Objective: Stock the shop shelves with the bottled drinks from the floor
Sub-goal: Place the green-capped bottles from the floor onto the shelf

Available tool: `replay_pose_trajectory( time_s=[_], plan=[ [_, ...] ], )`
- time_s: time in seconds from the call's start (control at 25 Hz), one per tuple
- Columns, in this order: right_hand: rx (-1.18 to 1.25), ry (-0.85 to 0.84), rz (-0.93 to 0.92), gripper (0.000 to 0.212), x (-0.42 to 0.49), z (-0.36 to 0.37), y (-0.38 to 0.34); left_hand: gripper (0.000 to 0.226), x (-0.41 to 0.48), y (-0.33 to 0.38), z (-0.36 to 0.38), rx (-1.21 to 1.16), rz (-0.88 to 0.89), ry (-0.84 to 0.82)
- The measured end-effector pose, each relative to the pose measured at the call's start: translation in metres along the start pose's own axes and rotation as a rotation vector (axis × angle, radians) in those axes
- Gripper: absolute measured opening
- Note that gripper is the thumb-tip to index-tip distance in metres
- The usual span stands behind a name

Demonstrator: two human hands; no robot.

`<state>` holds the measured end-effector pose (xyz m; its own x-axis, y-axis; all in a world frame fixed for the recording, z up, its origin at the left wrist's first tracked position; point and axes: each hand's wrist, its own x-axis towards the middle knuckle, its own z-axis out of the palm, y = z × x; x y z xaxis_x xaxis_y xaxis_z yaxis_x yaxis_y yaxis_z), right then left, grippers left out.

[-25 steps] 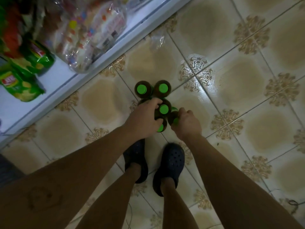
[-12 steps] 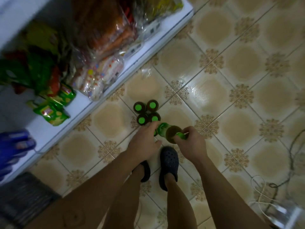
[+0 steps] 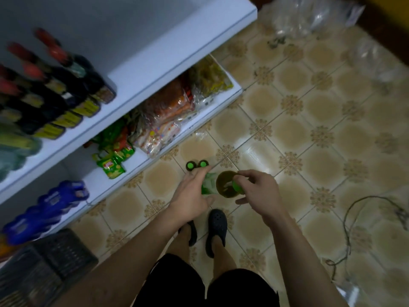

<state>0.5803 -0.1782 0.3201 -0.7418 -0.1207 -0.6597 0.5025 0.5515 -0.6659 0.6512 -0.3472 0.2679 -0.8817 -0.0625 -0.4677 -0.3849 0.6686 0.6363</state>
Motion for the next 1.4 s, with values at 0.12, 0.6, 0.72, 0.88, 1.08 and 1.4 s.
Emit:
replay_pose_trajectory(
  time_s=[0.12, 0.6, 0.72, 0.88, 1.08, 1.4],
  plan=[
    [0.040, -0.043, -0.104, 0.010, -0.037, -0.020, -0.041, 0.093, -0.026, 0.033, -0.021, 0.036, 0.083, 0.057],
    [0.169, -0.372, -0.531, 0.014, -0.123, -0.004, -0.167, 0.064, -0.117, 0.073, -0.143, -0.569, 0.078, 0.483],
    [0.093, -0.419, -0.578, 0.028, -0.136, 0.014, -0.176, 0.057, -0.141, 0.066, -0.174, -0.867, 0.063, 0.606],
    [-0.016, -0.482, -0.675, 0.048, -0.155, 0.053, -0.203, 0.054, -0.177, 0.062, -0.226, -1.061, 0.167, 0.775],
    [-0.016, -0.604, -0.829, 0.046, -0.199, 0.129, -0.260, 0.059, -0.223, 0.037, -0.293, -1.172, 0.264, 0.888],
    [-0.050, -0.649, -1.014, 0.038, -0.253, 0.252, -0.338, 0.063, -0.284, -0.033, -0.400, -1.181, 0.337, 1.026]
  ],
)
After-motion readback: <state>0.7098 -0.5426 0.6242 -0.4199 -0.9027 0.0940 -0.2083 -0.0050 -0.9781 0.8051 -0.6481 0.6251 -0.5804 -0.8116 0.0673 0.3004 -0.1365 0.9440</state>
